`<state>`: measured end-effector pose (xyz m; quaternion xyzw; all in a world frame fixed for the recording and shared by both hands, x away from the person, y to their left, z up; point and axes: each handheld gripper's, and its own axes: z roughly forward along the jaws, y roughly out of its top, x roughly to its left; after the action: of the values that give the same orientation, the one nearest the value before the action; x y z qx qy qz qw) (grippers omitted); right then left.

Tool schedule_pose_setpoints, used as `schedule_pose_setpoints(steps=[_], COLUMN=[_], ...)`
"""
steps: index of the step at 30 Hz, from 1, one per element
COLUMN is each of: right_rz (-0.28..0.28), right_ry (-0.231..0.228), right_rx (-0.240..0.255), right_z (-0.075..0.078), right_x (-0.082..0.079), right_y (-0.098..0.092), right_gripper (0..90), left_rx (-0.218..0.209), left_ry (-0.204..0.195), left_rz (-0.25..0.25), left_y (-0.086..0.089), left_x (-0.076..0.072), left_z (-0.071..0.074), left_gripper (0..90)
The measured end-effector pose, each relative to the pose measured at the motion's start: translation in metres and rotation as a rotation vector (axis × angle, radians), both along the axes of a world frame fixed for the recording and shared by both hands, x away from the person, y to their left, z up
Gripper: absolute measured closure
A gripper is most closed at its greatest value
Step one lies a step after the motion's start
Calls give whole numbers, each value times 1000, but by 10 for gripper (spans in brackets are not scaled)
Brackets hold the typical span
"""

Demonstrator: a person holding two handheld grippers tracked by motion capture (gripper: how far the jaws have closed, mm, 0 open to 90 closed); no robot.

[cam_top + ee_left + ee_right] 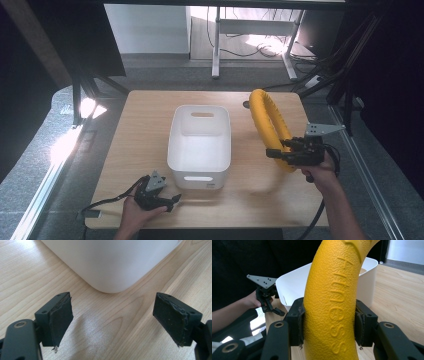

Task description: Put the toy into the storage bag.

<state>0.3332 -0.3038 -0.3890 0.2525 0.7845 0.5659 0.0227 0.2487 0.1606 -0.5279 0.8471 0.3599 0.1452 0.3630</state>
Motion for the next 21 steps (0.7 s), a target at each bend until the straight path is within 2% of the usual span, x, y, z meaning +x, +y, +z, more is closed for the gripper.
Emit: schedule_pose_setpoints(steps=[12, 21], right_rz=[0, 3], right_ry=[-15, -27], right_rx=[40, 52], right_z=[5, 10], right_x=[1, 2], right_y=[2, 5], right_gripper=[509, 508], left_rx=[-5, -8], left_ry=[0, -2], left_rz=[2, 2], left_y=[0, 0], left_x=[0, 0], left_z=[0, 0], left_gripper=[161, 161])
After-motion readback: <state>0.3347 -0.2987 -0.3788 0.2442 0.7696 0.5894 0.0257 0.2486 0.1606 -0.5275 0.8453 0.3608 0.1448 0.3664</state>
